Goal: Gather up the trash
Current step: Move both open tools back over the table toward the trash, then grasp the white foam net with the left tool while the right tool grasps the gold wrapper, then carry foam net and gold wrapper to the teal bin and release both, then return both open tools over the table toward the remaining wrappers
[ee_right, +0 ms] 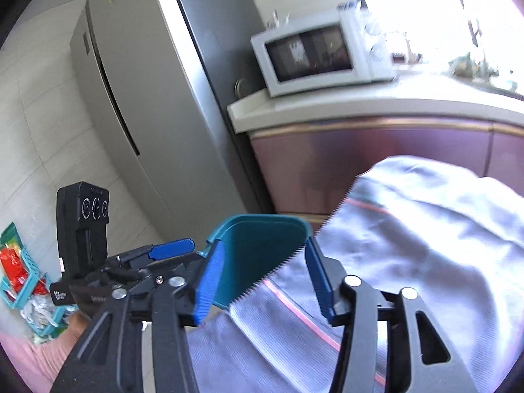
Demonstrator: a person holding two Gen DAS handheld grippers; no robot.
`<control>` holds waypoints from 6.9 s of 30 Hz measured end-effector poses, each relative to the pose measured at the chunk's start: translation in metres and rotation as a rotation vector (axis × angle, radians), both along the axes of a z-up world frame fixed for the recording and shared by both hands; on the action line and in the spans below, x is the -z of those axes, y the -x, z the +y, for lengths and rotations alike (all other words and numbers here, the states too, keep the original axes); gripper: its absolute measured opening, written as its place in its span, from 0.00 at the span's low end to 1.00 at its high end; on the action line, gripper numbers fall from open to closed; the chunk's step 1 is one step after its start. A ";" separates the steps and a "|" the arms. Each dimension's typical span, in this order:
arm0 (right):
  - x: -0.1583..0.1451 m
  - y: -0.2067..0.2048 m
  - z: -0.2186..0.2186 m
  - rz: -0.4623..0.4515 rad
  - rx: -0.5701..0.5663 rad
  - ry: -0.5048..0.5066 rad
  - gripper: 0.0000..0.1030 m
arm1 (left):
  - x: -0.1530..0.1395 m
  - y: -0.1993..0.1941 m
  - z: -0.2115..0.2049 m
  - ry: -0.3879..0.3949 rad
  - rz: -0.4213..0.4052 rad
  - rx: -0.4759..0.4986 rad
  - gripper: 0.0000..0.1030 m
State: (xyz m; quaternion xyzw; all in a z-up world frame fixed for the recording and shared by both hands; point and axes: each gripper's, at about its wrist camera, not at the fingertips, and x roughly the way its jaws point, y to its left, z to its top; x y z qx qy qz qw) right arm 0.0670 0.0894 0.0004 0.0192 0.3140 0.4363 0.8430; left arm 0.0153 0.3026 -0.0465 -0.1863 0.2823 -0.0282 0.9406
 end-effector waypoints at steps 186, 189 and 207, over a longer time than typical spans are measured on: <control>0.062 -0.055 0.138 0.214 -0.121 0.206 0.26 | 0.061 -0.014 0.080 -0.163 0.255 -0.175 0.09; 0.066 -0.057 0.137 0.223 -0.114 0.198 0.30 | 0.069 -0.021 0.083 -0.145 0.267 -0.173 0.19; 0.042 -0.020 0.062 0.138 -0.095 0.131 0.43 | 0.019 0.004 0.035 -0.135 0.080 -0.091 0.86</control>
